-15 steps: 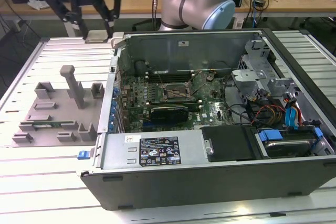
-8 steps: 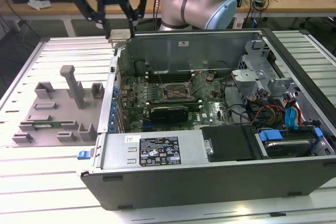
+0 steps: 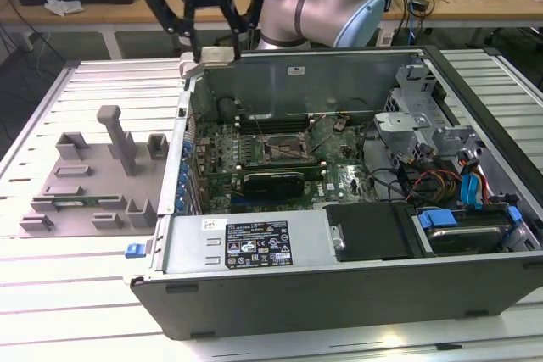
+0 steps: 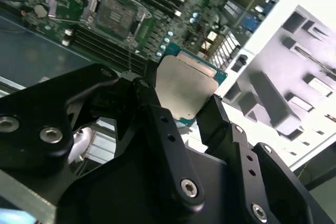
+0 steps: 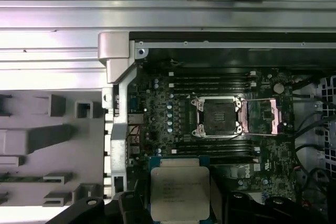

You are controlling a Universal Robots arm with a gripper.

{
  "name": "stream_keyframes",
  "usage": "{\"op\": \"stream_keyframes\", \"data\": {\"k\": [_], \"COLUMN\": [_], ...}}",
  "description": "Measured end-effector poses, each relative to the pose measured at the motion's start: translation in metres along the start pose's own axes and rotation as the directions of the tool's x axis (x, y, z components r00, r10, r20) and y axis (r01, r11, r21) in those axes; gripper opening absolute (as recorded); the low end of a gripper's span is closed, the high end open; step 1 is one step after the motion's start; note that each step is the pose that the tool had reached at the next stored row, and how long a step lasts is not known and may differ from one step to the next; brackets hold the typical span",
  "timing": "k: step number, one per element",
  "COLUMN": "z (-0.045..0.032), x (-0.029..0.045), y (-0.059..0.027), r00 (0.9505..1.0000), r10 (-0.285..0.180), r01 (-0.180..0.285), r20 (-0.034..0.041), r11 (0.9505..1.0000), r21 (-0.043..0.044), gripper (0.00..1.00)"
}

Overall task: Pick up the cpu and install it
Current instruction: 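Pick up the cpu and move it towards the insertion slot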

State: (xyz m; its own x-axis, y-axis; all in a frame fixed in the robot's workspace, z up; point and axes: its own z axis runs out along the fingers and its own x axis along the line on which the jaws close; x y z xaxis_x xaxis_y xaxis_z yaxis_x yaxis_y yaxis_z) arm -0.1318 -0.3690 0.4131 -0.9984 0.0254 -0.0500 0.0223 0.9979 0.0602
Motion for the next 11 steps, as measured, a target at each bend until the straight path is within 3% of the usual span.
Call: {"op": "stream_keyframes", "data": {"k": [7,11], "z": [0.0013,0.0013], "x": [-0.0258,-0.0259], "y": [0.0005,0.0006], "r00": [1.0000,1.0000], "r10": [0.000,0.000], "r01": [0.000,0.000], "r20": [-0.0005,-0.0004], "r11": [1.0000,1.0000], "r21": [0.0001,0.0001], "gripper": [0.54,0.54]}}
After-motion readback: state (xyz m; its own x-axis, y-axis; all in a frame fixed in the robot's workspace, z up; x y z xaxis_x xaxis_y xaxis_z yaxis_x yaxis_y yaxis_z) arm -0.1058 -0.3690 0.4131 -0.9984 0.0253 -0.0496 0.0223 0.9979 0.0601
